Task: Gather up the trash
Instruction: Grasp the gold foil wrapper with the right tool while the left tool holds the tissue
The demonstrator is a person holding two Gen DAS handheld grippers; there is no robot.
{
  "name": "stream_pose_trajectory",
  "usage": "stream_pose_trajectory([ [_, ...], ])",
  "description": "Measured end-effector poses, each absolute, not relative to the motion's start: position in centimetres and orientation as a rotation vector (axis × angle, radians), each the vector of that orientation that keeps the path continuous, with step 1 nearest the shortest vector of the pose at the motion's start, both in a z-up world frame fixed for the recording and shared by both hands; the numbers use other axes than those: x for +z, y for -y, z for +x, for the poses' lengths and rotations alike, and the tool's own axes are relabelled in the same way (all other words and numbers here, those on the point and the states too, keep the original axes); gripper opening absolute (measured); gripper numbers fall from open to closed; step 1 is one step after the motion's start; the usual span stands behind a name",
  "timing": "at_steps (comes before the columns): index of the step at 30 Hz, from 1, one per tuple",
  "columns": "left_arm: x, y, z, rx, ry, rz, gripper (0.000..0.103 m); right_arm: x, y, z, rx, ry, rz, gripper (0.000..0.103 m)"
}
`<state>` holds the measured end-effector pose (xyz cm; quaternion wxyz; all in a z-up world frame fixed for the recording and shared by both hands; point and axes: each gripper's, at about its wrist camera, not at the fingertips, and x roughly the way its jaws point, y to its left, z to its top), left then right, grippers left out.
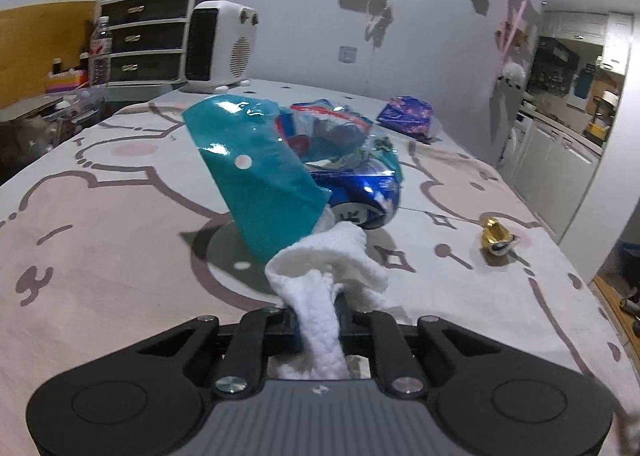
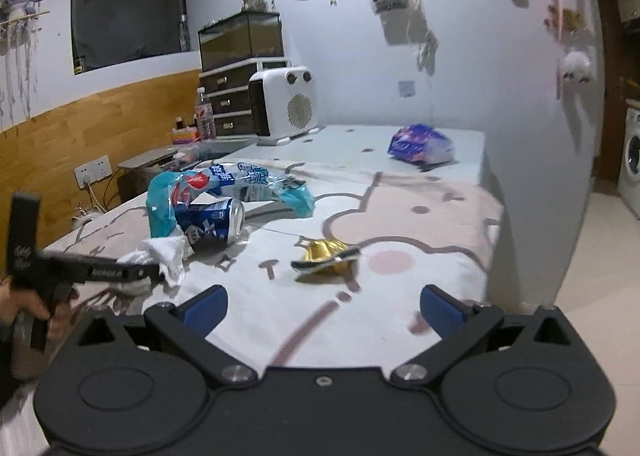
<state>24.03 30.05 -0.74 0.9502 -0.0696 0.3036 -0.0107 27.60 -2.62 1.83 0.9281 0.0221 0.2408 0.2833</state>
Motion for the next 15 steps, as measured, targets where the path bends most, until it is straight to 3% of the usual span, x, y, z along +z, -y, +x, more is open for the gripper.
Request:
stream_pose_trajectory([
  [7, -0.8, -28.6, 22.9, -0.165, -0.616, -0.139, 0.013, 1.0, 0.0, 33.4, 0.491, -0.594, 0.198, 0.102],
  [10, -0.8, -27.6, 22.4, -0.236, -0.610, -0.124, 0.013, 0.1, -1.3, 35.5, 0.453, -0.631, 0.217, 0.093],
  [15, -0.9, -26.9, 22.2, -0.266, -0.605, -0.117, 0.013, -1.8, -2.9, 38.2, 0.424, -0.702, 0.267, 0.086],
])
